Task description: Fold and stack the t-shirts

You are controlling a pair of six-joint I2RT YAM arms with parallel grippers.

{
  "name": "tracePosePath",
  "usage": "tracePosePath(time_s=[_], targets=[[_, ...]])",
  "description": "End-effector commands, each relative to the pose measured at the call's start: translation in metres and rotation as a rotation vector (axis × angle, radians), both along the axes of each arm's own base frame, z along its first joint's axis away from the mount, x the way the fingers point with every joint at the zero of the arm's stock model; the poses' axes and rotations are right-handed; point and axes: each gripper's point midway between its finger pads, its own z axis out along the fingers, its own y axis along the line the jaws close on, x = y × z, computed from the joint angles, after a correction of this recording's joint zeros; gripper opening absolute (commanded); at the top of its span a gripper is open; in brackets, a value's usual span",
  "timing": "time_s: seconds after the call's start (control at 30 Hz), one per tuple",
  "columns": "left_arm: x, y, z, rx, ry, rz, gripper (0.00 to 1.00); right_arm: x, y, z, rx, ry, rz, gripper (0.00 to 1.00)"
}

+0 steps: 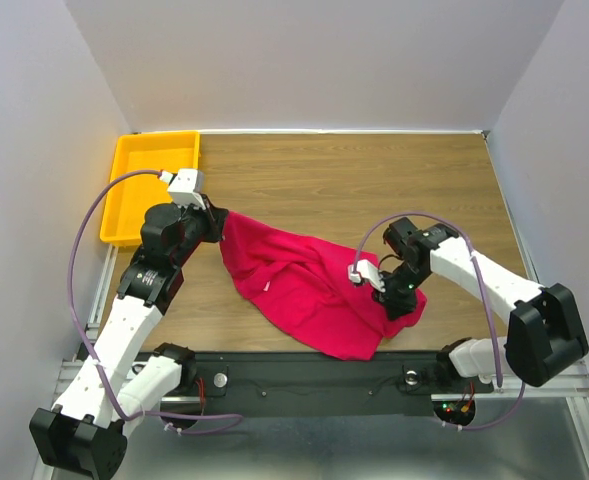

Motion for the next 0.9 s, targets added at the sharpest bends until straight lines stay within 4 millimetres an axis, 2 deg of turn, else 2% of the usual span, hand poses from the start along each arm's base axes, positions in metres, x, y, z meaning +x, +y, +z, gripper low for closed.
tracePosePath(time_s=[0.0, 0.03, 0.13, 0.17, 0.23, 0.27, 0.33, 0.37, 0.47, 0.5, 0.6, 0.63, 0.67, 0.8, 0.83, 0.87], targets=[[0.004, 0.001, 0.026, -0.025, -0.084, 0.006, 0.00, 0.003, 0.005, 0.008, 0.029, -0.038, -0.009, 0.14], [0.004, 0.002, 0.028, -0.025, -0.089, 0.011, 0.00, 0.009, 0.009, 0.015, 0.045, -0.064, -0.016, 0.01], [0.005, 0.008, 0.038, -0.019, -0.112, 0.046, 0.00, 0.040, 0.012, 0.041, 0.057, -0.203, -0.104, 0.01], [0.005, 0.011, 0.043, -0.010, -0.125, 0.058, 0.00, 0.064, 0.012, 0.063, 0.071, -0.298, -0.161, 0.01], [0.004, 0.020, 0.057, 0.002, -0.157, 0.097, 0.00, 0.106, -0.007, 0.097, 0.115, -0.420, -0.343, 0.01], [0.003, 0.023, 0.063, 0.013, -0.175, 0.107, 0.00, 0.133, -0.032, 0.119, 0.124, -0.494, -0.466, 0.01], [0.003, 0.034, 0.074, 0.021, -0.195, 0.166, 0.00, 0.157, -0.061, 0.139, 0.138, -0.573, -0.589, 0.01], [0.003, 0.039, 0.077, 0.027, -0.202, 0.190, 0.00, 0.167, -0.085, 0.146, 0.125, -0.602, -0.682, 0.01], [-0.002, 0.043, 0.088, 0.013, -0.234, 0.207, 0.00, 0.170, -0.117, 0.151, 0.143, -0.629, -0.819, 0.01], [-0.003, 0.042, 0.091, 0.001, -0.248, 0.202, 0.00, 0.167, -0.120, 0.145, 0.149, -0.618, -0.837, 0.01], [-0.011, 0.040, 0.100, -0.028, -0.291, 0.184, 0.00, 0.167, -0.131, 0.154, 0.170, -0.685, -0.923, 0.01], [-0.013, 0.040, 0.109, -0.048, -0.325, 0.182, 0.00, 0.168, -0.136, 0.160, 0.178, -0.717, -0.952, 0.01], [-0.020, 0.042, 0.118, -0.066, -0.358, 0.188, 0.00, 0.167, -0.148, 0.170, 0.175, -0.773, -1.005, 0.01], [-0.037, 0.060, 0.155, -0.128, -0.491, 0.262, 0.00, 0.188, -0.179, 0.232, 0.256, -0.993, -1.186, 0.01], [-0.040, 0.063, 0.162, -0.133, -0.510, 0.274, 0.00, 0.191, -0.182, 0.241, 0.270, -1.012, -1.204, 0.01], [-0.041, 0.066, 0.168, -0.133, -0.526, 0.287, 0.00, 0.195, -0.185, 0.261, 0.297, -1.050, -1.215, 0.01]])
